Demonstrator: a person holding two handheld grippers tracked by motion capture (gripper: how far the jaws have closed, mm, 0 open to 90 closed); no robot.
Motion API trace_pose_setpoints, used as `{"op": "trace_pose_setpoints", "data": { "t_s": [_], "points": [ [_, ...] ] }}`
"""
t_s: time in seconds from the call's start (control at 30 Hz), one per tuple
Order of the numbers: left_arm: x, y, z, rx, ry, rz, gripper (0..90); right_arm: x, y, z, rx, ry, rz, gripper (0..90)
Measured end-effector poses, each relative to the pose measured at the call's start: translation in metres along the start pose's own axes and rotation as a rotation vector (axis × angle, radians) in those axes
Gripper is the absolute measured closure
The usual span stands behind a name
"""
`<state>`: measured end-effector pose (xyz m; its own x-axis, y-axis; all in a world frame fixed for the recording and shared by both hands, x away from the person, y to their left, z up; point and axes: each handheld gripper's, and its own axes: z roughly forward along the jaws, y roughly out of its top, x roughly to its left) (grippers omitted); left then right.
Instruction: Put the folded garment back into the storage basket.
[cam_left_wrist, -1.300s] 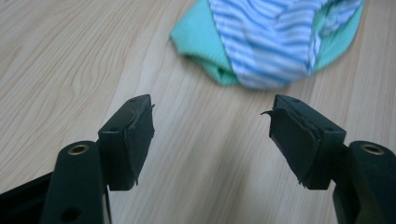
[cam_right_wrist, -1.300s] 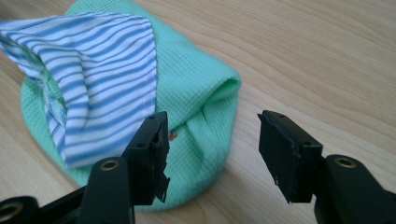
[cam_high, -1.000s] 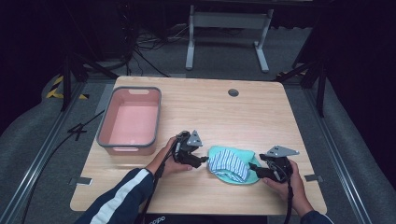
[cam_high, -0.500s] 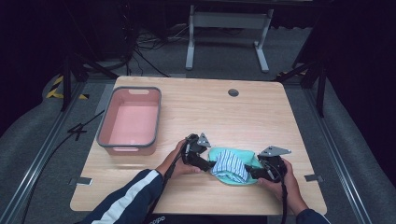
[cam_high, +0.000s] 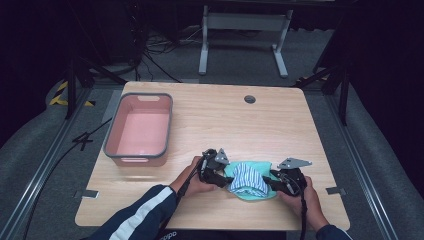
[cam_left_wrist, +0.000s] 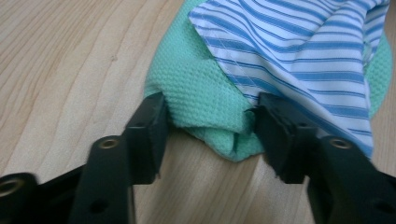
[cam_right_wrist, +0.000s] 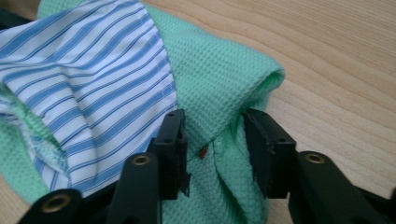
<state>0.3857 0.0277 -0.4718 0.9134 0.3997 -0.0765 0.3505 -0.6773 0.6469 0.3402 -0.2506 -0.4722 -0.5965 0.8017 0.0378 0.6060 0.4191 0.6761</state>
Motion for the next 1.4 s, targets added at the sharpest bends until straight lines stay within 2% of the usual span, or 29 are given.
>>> {"op": "trace_pose_setpoints", "data": {
  "t_s": [0.1,0.2,0.3,0.37,0.6,0.7,0.87,1.0,1.13,1.4],
  "points": [
    [-0.001,0.0,0.0,-0.008,-0.023,-0.012,63.5,0.0,0.0,-0.001,0.0,0.013,0.007,70.8],
    [0.0,0.0,0.001,-0.014,-0.057,-0.016,73.3,0.001,-0.001,-0.001,-0.003,0.027,0.005,76.1],
    [0.001,0.0,0.001,-0.02,-0.067,-0.018,76.9,0.002,-0.001,-0.001,-0.004,0.032,-0.007,79.7],
    [0.0,0.0,0.001,-0.019,-0.067,-0.02,78.3,0.002,-0.002,-0.002,-0.004,0.034,-0.009,80.8],
    [-0.005,0.005,0.0,0.004,-0.036,0.029,82.3,0.002,-0.001,-0.005,0.008,0.049,-0.019,82.4],
    [-0.005,0.005,-0.002,0.002,-0.038,0.029,82.5,0.003,0.0,-0.006,0.006,0.053,-0.02,82.4],
    [-0.004,0.008,-0.009,-0.001,-0.051,0.039,82.7,0.003,0.004,-0.012,-0.012,0.065,-0.014,82.6],
    [-0.003,0.012,-0.014,0.0,-0.044,0.052,82.7,0.004,0.009,-0.016,-0.018,0.062,-0.02,82.7],
    [-0.002,0.015,-0.02,-0.003,-0.032,0.075,82.9,0.006,0.012,-0.021,-0.024,0.06,-0.031,82.8],
    [-0.001,0.025,-0.033,0.003,0.003,0.087,83.1,0.009,0.028,-0.026,-0.042,0.064,-0.047,82.9]
  ]
}}
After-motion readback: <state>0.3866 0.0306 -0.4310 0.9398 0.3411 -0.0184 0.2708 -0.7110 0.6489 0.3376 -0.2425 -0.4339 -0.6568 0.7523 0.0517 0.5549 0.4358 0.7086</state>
